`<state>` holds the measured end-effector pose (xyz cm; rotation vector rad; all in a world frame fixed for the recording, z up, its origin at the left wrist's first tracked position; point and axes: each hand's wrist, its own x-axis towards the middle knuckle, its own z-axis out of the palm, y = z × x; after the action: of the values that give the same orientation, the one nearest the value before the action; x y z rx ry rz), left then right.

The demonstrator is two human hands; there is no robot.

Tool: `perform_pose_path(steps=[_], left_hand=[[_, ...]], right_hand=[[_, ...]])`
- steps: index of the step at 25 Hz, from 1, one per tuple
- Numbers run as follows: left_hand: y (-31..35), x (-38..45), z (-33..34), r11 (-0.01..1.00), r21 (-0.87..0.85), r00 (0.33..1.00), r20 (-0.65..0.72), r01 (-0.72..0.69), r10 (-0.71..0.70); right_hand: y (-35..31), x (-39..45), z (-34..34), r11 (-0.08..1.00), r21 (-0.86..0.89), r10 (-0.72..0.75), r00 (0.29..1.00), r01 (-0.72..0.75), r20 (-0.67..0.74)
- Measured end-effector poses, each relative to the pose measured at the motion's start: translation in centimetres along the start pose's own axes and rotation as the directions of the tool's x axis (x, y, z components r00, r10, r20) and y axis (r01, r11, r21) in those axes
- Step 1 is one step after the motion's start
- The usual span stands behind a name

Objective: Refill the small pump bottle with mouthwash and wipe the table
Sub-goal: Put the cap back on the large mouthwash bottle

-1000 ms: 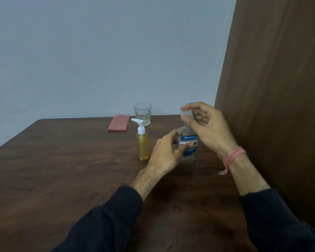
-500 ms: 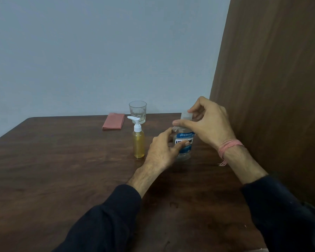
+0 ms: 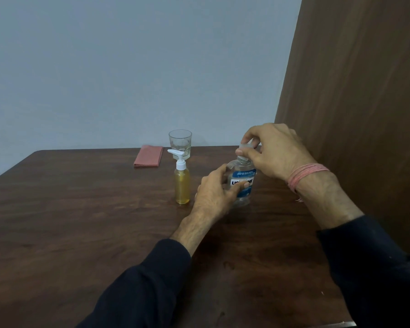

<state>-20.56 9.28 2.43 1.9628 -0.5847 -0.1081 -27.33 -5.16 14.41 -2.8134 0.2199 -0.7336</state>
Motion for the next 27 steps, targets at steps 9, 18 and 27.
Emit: perform_pose_path(steps=[9,18,27], left_hand=[[0.7,0.7,0.2,0.996,-0.082,0.998,0.052,0.024,-0.020],[0.0,-2.7,-2.4,0.986,-0.166,0.999,0.035,0.011,-0.005],[-6.9,-5.0,-11.9,0.961,-0.205,0.839,-0.477,0.185,-0.263]], right_hand=[[0.6,0.2,1.0,0.997,-0.050,0.060,0.998,-0.060,-0.005],[0.5,-1.6,0.1,0.999,0.036,-0.008,0.983,0.015,-0.184],[-8.0,-3.6,10.1,0.897,0.357,-0.274,0.962,0.261,-0.016]])
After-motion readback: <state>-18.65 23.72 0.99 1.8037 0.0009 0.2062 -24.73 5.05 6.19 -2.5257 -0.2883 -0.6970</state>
